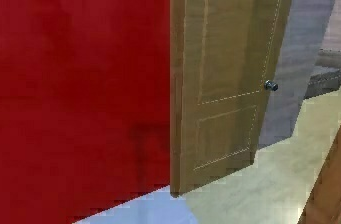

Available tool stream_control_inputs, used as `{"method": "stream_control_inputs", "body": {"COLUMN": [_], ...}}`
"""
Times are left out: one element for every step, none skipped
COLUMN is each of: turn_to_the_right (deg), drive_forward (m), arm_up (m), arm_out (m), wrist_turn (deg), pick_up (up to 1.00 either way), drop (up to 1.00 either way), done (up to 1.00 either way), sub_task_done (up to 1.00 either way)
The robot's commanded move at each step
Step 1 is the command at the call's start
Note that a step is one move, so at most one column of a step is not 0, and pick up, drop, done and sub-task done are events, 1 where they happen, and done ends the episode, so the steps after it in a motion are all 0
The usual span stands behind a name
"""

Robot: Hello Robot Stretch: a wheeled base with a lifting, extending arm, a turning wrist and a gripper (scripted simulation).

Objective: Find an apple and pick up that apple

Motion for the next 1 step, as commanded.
{"method": "stream_control_inputs", "body": {"turn_to_the_right": [0.0], "drive_forward": [0.65], "arm_up": [0.00], "arm_out": [0.00], "wrist_turn": [0.0], "pick_up": [0.00], "drop": [0.00], "done": [0.00], "sub_task_done": [0.00]}}
